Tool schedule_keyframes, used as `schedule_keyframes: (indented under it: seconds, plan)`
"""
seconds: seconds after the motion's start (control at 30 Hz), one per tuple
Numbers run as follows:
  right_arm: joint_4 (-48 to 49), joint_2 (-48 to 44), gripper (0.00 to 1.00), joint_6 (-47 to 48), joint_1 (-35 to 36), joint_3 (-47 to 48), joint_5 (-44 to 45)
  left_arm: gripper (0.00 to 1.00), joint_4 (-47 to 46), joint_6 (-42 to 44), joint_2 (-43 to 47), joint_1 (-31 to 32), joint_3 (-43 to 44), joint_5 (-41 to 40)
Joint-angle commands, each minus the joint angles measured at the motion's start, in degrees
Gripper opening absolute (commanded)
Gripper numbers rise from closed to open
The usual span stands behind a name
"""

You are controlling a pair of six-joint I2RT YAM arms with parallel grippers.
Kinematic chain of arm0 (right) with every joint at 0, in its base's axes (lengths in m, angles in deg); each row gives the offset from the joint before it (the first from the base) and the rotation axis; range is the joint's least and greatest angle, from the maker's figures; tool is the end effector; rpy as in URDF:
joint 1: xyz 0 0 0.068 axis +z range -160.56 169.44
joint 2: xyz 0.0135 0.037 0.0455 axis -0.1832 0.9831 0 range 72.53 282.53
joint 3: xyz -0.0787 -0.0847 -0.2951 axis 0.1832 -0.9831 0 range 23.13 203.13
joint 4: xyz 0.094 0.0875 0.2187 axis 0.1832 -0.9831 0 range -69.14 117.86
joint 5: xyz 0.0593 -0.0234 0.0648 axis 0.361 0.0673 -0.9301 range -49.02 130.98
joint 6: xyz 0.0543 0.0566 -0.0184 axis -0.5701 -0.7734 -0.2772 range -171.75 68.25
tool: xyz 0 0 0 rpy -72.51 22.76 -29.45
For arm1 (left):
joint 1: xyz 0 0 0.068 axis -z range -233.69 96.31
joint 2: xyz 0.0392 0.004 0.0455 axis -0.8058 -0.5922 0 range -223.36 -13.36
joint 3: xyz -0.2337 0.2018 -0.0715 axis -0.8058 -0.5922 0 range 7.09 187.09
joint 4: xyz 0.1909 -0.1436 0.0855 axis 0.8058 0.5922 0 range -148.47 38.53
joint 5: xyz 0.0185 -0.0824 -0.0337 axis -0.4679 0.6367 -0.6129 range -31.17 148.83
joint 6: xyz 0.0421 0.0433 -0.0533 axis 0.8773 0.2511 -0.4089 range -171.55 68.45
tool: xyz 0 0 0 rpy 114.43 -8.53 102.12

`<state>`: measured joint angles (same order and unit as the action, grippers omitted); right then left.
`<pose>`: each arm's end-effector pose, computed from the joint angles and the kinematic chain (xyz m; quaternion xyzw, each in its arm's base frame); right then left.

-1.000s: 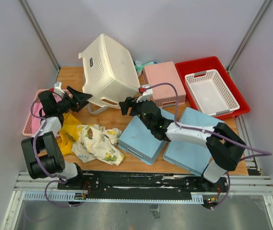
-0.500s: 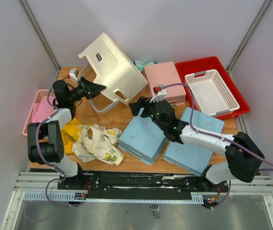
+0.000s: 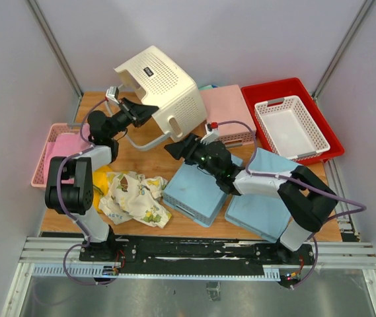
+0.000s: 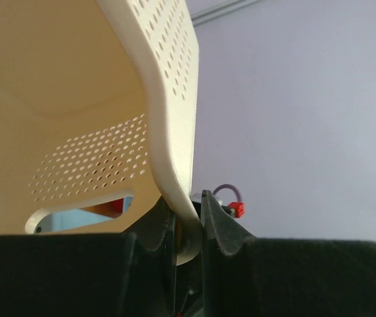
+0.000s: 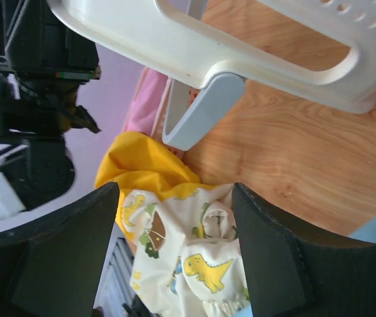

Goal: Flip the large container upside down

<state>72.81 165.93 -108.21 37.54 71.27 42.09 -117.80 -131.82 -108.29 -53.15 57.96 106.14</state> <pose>0.2623 0.2903 0.2956 0.0585 0.7066 0.5537 0.4368 0.3749 -0.0546 0.3321 -0.1116 0.6310 -0.6573 0.3965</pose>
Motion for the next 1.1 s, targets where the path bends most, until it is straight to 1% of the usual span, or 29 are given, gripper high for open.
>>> schedule_keyframes:
  seconds: [0.0, 0.07, 0.17, 0.3, 0.43, 0.53, 0.6, 0.67, 0.73, 0.77, 0.83, 0.9, 0.97, 1.03, 1.07]
  plan:
    - [15.91, 2.42, 0.70, -10.55, 0.02, -1.12, 0.59, 0.00, -25.64, -9.45, -2.99, 1.95, 1.62, -3.34]
    - [14.76, 2.62, 0.69, -8.42, -0.02, -0.31, 1.73, 0.00, -28.72, -11.41, -3.54, 2.01, 1.41, -3.03]
    - [9.20, 3.04, 0.70, -6.15, -0.16, 1.39, 2.95, 0.00, -32.57, -12.52, -3.18, 2.08, 1.10, -2.67]
    - [9.69, 6.41, 0.70, -4.82, -0.35, 3.38, 3.20, 0.00, -33.53, -11.35, -1.75, 2.19, 0.96, -1.10]
    - [12.93, 9.93, 0.70, 0.93, -0.65, 6.55, 4.46, 0.00, -34.97, -10.73, -0.75, 2.27, -0.15, 0.19]
    - [8.89, 12.30, 0.70, 2.57, -1.08, 10.84, 3.45, 0.00, -36.80, -11.23, -0.58, 2.28, -0.67, 0.31]
    - [8.14, 13.75, 0.70, 2.13, -1.11, 12.51, 4.16, 0.00, -37.31, -11.72, -0.87, 2.23, -0.69, 0.42]
    - [6.16, 14.77, 0.67, 1.40, -1.12, 13.91, 5.46, 0.00, -39.13, -12.61, -1.31, 2.24, -0.30, 0.49]
    - [1.91, 15.05, 0.60, 2.37, -1.02, 15.65, 6.52, 0.00, -39.36, -12.84, -1.65, 2.25, -0.32, 0.30]
    - [-1.49, 14.80, 0.56, 4.79, -0.74, 16.71, 7.86, 0.00, -39.29, -13.00, -1.74, 2.27, -0.41, 0.17]
    - [-9.17, 14.01, 0.53, 9.78, -0.15, 18.29, 13.02, 0.00, -39.55, -13.69, -2.19, 2.28, -0.12, 0.15]
    - [-12.43, 13.51, 0.52, 13.92, -0.02, 18.06, 17.55, 0.00, -39.79, -14.34, -2.51, 2.27, 0.20, 0.07]
    - [-13.69, 13.15, 0.52, 17.09, -0.16, 17.62, 21.19, 0.00, -39.83, -14.79, -2.67, 2.23, 0.45, 0.15]
    - [-16.17, 13.31, 0.52, 21.89, -0.12, 18.77, 23.90, 0.00, -40.42, -15.35, -2.71, 2.27, 0.60, 0.09]
    - [-17.39, 13.51, 0.52, 24.02, -0.18, 19.54, 26.93, 0.00, -40.70, -15.62, -2.71, 2.23, 0.63, 0.11]
